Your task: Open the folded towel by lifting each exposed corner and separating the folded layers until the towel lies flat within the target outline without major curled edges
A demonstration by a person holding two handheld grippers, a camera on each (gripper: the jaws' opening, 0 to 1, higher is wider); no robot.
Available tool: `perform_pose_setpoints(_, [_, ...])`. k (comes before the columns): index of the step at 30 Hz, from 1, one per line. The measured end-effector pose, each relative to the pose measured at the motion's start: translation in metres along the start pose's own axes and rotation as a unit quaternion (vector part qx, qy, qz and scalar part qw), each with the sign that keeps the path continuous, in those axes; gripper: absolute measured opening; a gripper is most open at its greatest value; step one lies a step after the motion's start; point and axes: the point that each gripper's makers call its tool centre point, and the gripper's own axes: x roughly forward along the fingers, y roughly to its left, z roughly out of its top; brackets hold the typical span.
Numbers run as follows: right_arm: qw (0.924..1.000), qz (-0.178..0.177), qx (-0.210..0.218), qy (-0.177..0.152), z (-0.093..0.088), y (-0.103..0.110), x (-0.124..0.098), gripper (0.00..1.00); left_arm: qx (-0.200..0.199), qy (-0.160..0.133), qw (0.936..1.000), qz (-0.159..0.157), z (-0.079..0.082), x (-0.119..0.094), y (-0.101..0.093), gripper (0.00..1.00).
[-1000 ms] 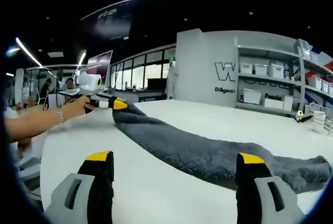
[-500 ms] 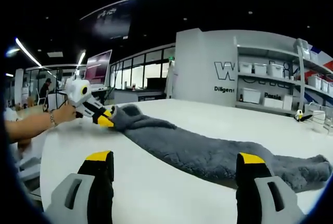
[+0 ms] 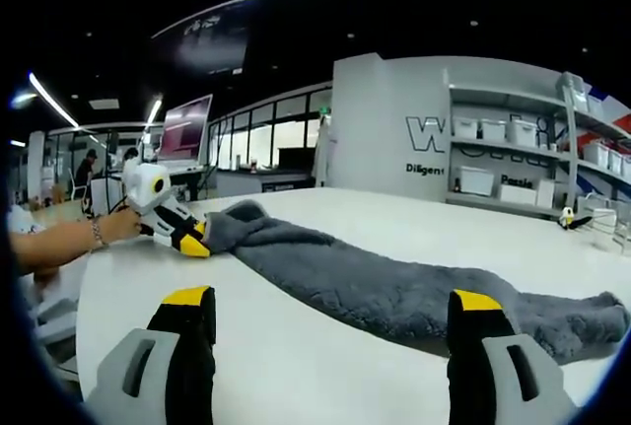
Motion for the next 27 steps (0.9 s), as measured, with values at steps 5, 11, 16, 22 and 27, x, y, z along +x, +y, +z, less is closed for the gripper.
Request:
perform_pose_setpoints(5, [1.0,0.001,-0.001,0.001,-0.001,0.001,0.0,0.99,-0.009,-0.003,0.9999,0.01,0.003,-0.007,0.001,0.25])
perform_pose_setpoints(11, [1.0,0.001,0.0,0.002,-0.002,0.001,0.0,0.99,-0.038,-0.03,0.9983,0.031,0.012,-0.022,0.007,0.36])
perform_pose_setpoints(16, [1.0,0.001,0.0,0.003,-0.002,0.001,-0.001,0.99,-0.039,-0.049,0.9967,0.051,0.018,-0.038,0.007,0.4])
perform_pose_setpoints(22, [1.0,0.001,0.0,0.003,-0.002,0.001,-0.001,0.99,-0.04,-0.086,0.9924,0.078,0.036,-0.052,0.01,0.46])
perform_pose_setpoints(27, [1.0,0.0,0.002,0.005,-0.004,0.001,0.0,0.99,-0.034,-0.067,0.9924,0.097,0.038,-0.043,0.019,0.57])
